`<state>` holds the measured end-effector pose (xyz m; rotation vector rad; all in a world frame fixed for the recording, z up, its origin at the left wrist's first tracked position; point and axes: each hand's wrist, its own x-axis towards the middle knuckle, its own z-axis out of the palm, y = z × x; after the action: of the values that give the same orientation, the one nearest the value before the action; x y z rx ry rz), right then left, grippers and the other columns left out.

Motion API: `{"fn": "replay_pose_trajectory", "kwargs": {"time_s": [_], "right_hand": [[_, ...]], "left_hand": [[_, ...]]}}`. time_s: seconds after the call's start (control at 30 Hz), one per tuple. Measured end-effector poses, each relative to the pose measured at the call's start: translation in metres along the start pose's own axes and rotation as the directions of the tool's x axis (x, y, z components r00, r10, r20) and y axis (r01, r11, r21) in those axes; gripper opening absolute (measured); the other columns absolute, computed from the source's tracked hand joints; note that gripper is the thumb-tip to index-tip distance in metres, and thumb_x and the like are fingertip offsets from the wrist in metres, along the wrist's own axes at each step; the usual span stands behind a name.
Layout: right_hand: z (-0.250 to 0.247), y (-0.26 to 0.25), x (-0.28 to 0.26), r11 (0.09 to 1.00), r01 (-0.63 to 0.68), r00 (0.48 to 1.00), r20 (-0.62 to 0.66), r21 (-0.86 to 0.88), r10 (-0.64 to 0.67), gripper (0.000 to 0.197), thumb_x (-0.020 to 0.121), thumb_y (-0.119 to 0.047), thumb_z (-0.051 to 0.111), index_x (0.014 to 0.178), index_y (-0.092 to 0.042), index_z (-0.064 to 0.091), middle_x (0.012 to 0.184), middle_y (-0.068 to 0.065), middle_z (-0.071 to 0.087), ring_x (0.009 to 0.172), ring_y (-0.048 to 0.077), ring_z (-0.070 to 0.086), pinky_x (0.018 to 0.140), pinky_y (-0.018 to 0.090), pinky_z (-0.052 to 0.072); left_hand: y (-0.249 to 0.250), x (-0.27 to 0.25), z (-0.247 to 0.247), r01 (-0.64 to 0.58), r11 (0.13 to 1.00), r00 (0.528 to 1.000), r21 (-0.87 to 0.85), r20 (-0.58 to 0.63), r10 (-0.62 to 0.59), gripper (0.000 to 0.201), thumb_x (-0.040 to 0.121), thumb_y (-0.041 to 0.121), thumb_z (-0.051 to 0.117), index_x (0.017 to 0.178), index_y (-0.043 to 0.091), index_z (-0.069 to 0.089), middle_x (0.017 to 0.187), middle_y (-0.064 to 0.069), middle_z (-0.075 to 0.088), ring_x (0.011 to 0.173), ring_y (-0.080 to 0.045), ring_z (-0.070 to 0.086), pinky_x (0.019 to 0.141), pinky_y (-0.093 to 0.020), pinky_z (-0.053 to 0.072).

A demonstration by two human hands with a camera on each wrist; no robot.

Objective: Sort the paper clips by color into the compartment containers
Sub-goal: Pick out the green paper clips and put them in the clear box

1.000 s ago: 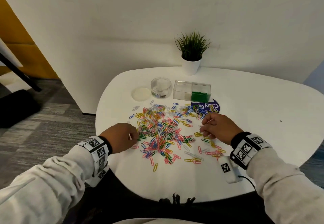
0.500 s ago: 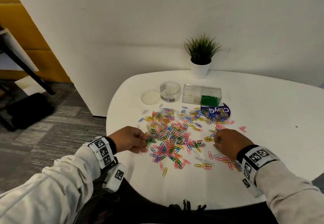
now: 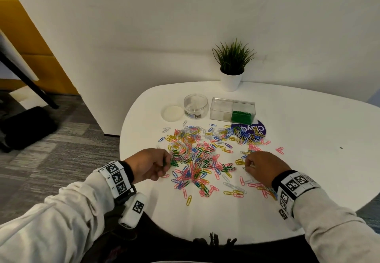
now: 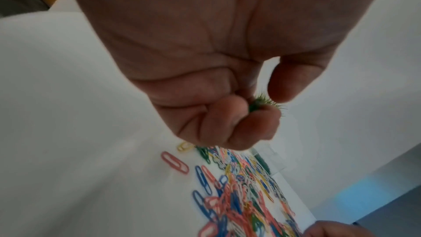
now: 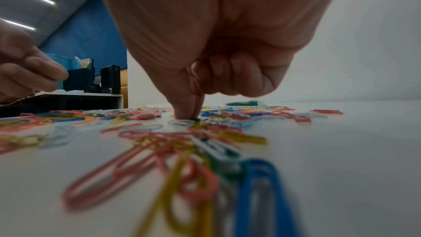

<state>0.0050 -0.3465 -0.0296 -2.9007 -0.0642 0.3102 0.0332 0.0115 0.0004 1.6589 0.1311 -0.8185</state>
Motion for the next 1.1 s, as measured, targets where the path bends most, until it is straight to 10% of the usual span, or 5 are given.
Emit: {"fn": "replay_pose_trajectory", "kwargs": {"time_s": [0.3,0.53,0.67,0.83,1.1], "right_hand": [[-0.013,-0.010,0.000,0.961,-0.077,0.996,-0.030,0.267,0.088,0.014,0.092,-0.024,0.054,0.082,-0.015,0.054,0.080,0.004,0.063,0.070,0.020,0.058,0.064,0.034,0.048],[-0.021,-0.027,-0.001,0.045,-0.222,0.959,0.210,0.974,0.190,0.022,0.094,0.007,0.042,0.097,-0.009,0.056,0.075,0.012,0.058,0.061,0.021,0.058,0.049,0.028,0.045],[-0.016,-0.048,-0.007,0.138,-0.295,0.954,0.285,0.945,0.092,0.027,0.086,0.010,0.036,0.089,-0.005,0.057,0.076,0.014,0.056,0.063,0.023,0.056,0.052,0.030,0.043],[0.001,-0.089,-0.013,0.926,0.174,0.946,0.206,0.335,-0.252,0.008,0.094,-0.027,0.056,0.086,-0.025,0.059,0.080,-0.011,0.058,0.071,0.007,0.053,0.063,0.023,0.040],[0.017,-0.094,-0.008,0.967,0.241,0.919,0.300,0.081,-0.254,0.025,0.082,-0.042,0.072,0.094,-0.026,0.057,0.093,-0.009,0.054,0.086,0.016,0.054,0.069,0.029,0.044]], "left_hand": [[-0.001,0.001,0.030,-0.275,0.211,0.959,0.938,0.252,0.128,0.029,0.094,0.036,0.057,0.120,0.042,0.067,0.116,0.017,0.066,0.102,-0.006,0.058,0.093,-0.026,0.046],[0.005,-0.001,0.016,-0.208,0.149,0.965,0.967,0.178,0.192,0.025,0.093,0.042,0.058,0.115,0.039,0.068,0.124,0.016,0.061,0.114,-0.009,0.056,0.098,-0.025,0.043],[0.004,-0.001,0.025,-0.280,0.187,0.948,0.942,0.241,0.207,0.021,0.093,0.039,0.059,0.108,0.037,0.073,0.111,0.019,0.065,0.095,-0.002,0.055,0.087,-0.023,0.045],[0.006,0.002,0.028,-0.290,0.120,0.949,0.949,0.270,0.161,0.021,0.093,0.037,0.058,0.106,0.034,0.075,0.107,0.015,0.067,0.100,-0.009,0.059,0.081,-0.024,0.043],[0.001,0.003,0.026,-0.304,0.103,0.942,0.947,0.283,0.180,0.022,0.092,0.036,0.057,0.106,0.035,0.074,0.103,0.013,0.069,0.096,-0.012,0.061,0.083,-0.029,0.051]]}}
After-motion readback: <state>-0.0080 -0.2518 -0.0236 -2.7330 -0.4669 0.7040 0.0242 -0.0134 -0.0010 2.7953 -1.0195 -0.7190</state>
